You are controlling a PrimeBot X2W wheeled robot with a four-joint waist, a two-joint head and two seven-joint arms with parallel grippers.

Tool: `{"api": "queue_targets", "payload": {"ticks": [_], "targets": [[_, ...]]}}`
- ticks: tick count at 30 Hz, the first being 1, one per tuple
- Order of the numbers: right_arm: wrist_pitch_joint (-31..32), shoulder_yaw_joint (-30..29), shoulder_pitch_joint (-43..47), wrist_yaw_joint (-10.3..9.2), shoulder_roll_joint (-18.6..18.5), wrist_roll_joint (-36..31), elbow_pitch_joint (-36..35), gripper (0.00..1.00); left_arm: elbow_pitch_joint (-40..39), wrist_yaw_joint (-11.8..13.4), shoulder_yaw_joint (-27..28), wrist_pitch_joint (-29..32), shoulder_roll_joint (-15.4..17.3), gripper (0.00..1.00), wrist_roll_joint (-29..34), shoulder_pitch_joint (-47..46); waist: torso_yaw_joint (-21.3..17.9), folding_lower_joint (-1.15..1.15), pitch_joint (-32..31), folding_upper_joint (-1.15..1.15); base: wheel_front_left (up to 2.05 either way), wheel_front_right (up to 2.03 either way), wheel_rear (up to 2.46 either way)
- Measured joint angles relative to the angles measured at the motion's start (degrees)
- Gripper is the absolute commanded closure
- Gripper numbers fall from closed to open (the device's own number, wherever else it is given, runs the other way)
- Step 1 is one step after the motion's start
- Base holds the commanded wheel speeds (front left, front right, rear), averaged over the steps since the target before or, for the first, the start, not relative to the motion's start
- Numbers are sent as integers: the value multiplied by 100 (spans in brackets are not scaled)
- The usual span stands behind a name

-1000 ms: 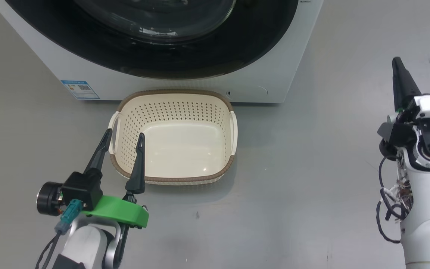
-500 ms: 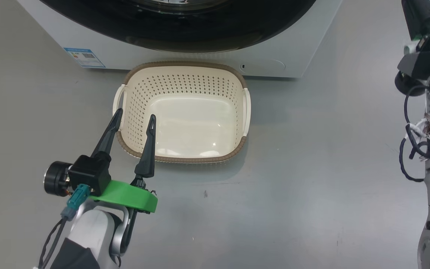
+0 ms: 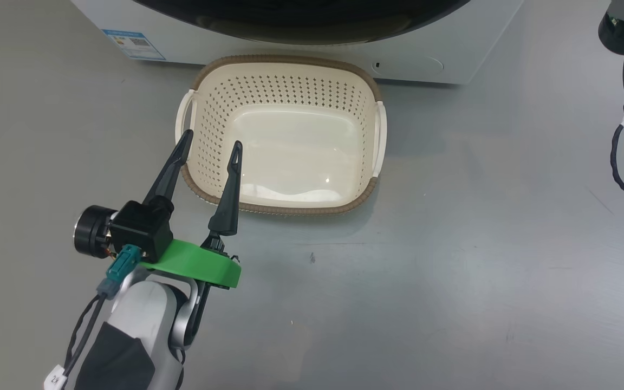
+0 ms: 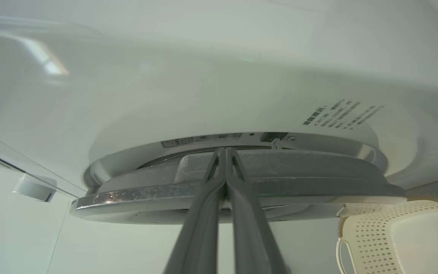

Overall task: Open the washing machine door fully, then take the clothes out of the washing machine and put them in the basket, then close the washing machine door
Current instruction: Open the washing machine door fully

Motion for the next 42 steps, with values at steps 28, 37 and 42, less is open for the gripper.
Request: {"api": "queue_targets", "payload": {"ticks": [28,37,42], "targets": [[528,335,-1121,-148,-258,-211,762,100,116,-79,-98,-1,-91,0,15,-371,442,0,430,0,0,0,0],[739,347,-1173,-18,-272,-172,976,100,191,-77,-52,-1,-101,0,23,-373,438,0,419,0,0,0,0],[890,347,-1170,73,-268,-34,1089,100,226,-77,-33,-1,-112,0,24,-373,412,0,371,0,0,0,0]]}}
